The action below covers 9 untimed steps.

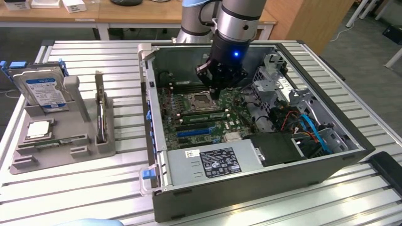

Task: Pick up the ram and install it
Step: 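Press down the ram until it locks into place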

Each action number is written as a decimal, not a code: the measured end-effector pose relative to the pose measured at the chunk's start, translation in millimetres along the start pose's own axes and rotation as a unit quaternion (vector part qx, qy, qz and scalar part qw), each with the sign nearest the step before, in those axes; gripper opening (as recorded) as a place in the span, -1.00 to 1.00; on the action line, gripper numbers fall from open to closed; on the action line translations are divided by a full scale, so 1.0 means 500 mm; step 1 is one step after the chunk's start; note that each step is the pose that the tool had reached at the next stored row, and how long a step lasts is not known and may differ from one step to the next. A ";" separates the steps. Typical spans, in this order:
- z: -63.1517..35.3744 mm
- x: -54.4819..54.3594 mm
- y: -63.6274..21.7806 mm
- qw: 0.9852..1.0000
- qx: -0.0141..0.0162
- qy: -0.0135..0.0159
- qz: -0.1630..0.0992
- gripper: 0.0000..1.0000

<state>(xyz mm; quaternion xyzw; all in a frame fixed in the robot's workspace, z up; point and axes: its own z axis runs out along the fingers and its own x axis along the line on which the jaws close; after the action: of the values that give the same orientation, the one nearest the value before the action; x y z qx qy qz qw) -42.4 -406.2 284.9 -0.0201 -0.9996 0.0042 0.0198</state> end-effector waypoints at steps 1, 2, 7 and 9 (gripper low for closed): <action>0.000 0.000 0.002 1.000 0.000 -0.001 0.002 -0.80; 0.000 0.000 0.004 1.000 0.000 -0.002 0.003 -0.80; 0.001 0.000 0.013 1.000 0.000 -0.003 0.006 -0.80; 0.001 0.001 0.017 1.000 0.000 -0.003 0.006 -0.80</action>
<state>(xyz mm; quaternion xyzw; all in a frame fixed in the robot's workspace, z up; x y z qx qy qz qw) -42.4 -397.9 284.3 -0.0262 -0.9995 0.0040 0.0164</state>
